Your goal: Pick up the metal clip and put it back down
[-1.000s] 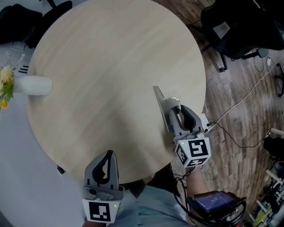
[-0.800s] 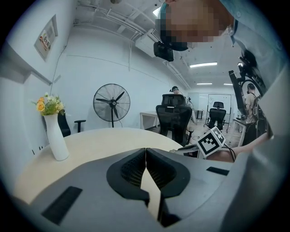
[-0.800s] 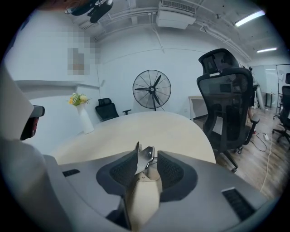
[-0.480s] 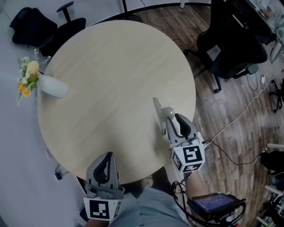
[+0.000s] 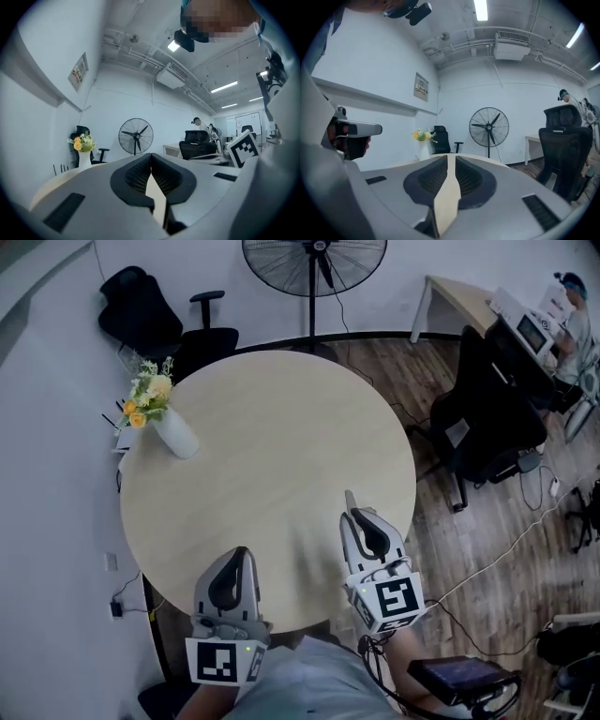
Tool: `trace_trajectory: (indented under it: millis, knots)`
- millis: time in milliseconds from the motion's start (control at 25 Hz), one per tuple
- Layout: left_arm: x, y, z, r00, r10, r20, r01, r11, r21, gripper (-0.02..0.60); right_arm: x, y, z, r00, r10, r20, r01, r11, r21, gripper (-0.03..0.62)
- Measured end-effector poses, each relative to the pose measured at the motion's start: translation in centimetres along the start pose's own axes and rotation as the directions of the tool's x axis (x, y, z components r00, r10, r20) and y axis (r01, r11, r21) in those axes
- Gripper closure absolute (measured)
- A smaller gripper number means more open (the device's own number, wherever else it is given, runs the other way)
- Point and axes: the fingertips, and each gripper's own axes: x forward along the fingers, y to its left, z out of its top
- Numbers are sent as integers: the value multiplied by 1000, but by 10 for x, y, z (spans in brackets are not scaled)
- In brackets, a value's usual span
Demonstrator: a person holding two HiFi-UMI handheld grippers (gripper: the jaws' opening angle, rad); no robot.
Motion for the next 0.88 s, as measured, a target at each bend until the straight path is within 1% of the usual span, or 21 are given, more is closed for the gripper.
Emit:
trace_trajectory:
  millis: [120,240,360,480,680,880]
  knots:
    - [-8,10,24,997,49,66,-50,999,17,562,0,29,23,996,71,46,-69,997,-42,526]
    - [-25,18,41,988,118,101,-122,992,36,562,-9,52,40,988,126,92,-120,990,-71,536]
    - [-39,35,45,975,193,107,-199,979,39,563,-6,75,51,976,186,117,-175,979,-101,537]
    - [-50,57,42,963,248,108,-251,968,22,563,3,99,52,967,227,117,-213,970,-121,539]
    - [-63,72,44,949,292,122,-297,955,24,563,7,121,53,957,262,120,-246,960,-137,540]
    - [-66,74,44,946,300,123,-305,952,21,563,9,130,54,954,276,119,-258,955,-145,546]
